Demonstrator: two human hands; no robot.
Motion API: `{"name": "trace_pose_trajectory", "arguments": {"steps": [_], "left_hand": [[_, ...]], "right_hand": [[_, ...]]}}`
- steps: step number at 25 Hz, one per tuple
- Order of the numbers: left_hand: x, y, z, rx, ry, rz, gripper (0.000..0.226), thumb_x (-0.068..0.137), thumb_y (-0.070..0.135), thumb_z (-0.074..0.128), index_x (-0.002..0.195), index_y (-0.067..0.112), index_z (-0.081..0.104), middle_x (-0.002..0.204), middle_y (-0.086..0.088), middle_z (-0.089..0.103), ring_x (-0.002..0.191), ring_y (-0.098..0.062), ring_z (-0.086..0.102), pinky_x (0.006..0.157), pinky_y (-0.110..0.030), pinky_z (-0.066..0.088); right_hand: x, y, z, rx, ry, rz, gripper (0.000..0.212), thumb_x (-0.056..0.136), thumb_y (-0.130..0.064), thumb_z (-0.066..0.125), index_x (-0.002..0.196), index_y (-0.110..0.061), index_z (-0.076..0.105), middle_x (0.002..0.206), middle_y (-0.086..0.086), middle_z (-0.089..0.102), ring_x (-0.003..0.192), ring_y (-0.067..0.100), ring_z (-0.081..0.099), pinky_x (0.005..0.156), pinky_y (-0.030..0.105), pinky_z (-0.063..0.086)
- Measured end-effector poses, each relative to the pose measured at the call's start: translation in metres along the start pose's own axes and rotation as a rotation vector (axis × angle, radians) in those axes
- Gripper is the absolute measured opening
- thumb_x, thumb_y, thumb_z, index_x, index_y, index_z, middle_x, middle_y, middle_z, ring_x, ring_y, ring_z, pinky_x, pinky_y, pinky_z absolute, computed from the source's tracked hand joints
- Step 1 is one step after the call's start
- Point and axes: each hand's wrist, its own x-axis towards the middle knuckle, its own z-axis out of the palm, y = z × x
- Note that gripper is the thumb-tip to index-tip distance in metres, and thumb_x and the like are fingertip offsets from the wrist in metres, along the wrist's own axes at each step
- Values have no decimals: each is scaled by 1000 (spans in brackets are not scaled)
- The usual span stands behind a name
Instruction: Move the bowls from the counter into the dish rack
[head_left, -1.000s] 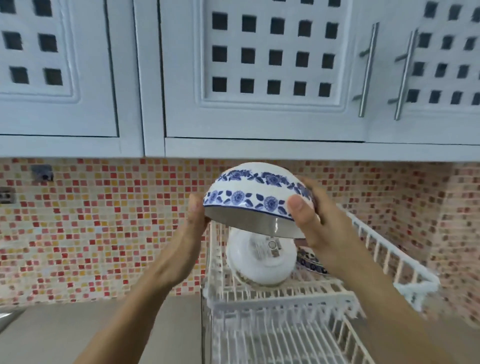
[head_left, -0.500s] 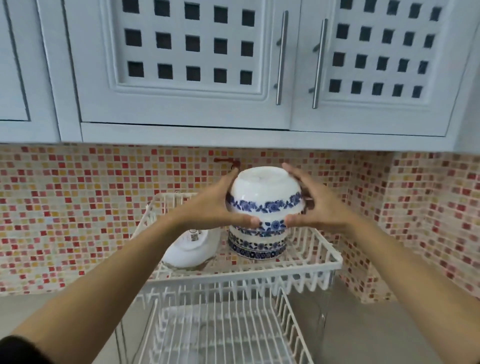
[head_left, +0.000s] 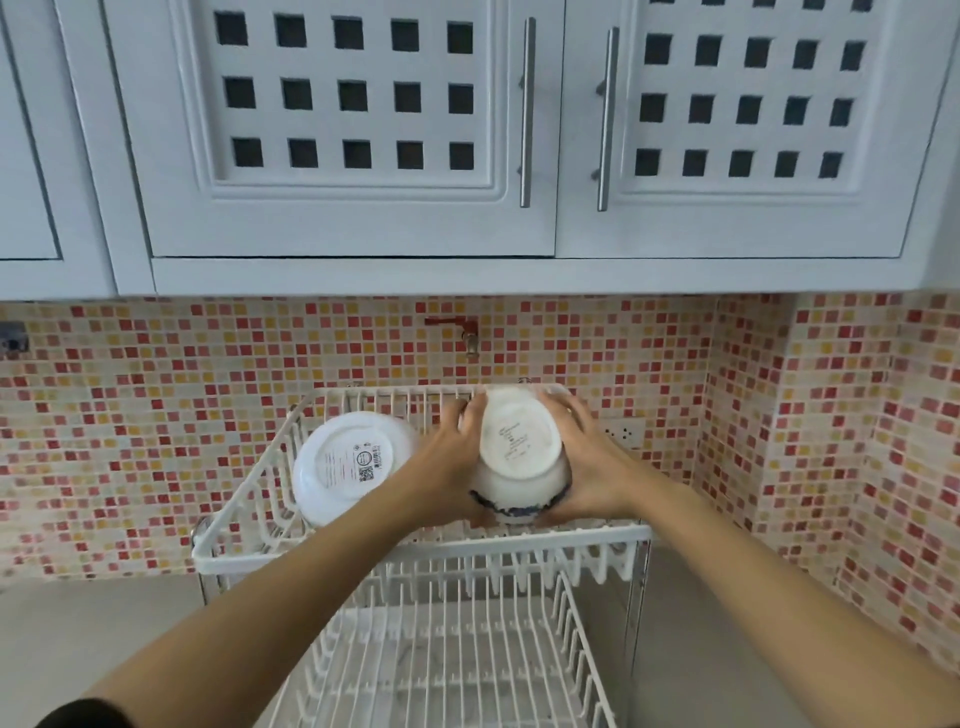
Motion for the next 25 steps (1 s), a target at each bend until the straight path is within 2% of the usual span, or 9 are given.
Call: {"name": "trace_pose_trajectory", "arguments": {"steps": [2,5,8,12,15,18,20,22,25], "left_hand": [[0,0,9,36,13,-12,138,53,38,88,150,7,-5,150,-13,15,138,-31,25,110,-41,32],[-3,1,17,23,41,-13,132,55,35,86,150,7,-3,151,-13,15,138,-31,25,108,-39,34],[-1,-1,20,48,53,-1,132,57,34,85,150,5,-5,152,-15,13,139,-32,24,109,-39,34],[0,2,16,7,-5,-22,136,60,36,85,150,4,-12,157,-16,0,146,-33,7,117,-42,24],[-7,7,-1,-93,-64,-66,134,67,41,81,149,6,-20,159,-11,-20,148,-26,-17,122,-42,6],[-20,14,-27,-138,16,-72,117,79,50,67,151,9,-16,160,-3,-19,149,-18,-14,121,-37,5],[-29,17,-43,-140,72,-72,99,87,56,50,152,12,-9,162,-2,-11,150,-17,-4,120,-36,10],[-43,18,-56,-100,127,-78,82,93,57,34,153,13,0,163,-3,-1,150,-18,3,120,-36,13],[-74,13,-70,-7,196,-54,67,98,50,23,153,13,11,162,-4,10,150,-18,7,120,-33,11]], "right_hand": [[1,5,6,-16,-24,-14,140,46,-54,84,146,-28,-11,151,-14,-9,145,24,9,115,50,27],[2,10,11,-44,-40,-45,139,49,-57,82,145,-22,-12,154,-4,-6,144,27,12,115,48,28],[4,11,12,-77,-26,-43,140,50,-55,83,146,-21,-13,155,-2,-7,145,28,12,115,47,28],[4,9,9,-98,-25,-11,141,47,-60,81,144,-29,-16,158,-4,-15,147,26,2,113,50,31],[-4,1,-2,-81,-58,72,145,51,-60,81,145,-26,-24,155,-2,-30,146,19,-13,118,46,20],[-15,-20,-19,-56,-74,111,139,61,-58,77,146,-17,-25,153,-2,-34,144,15,-21,120,44,4],[-18,-36,-30,-79,-43,101,127,69,-61,69,148,-17,-20,155,-4,-30,144,13,-20,119,40,-1],[-26,-59,-35,-98,52,78,109,77,-64,58,150,-20,-11,158,-6,-19,147,14,-11,120,40,4],[-43,-99,-24,-22,278,62,81,89,-58,43,151,-17,10,160,-4,8,147,15,10,118,36,14]]}}
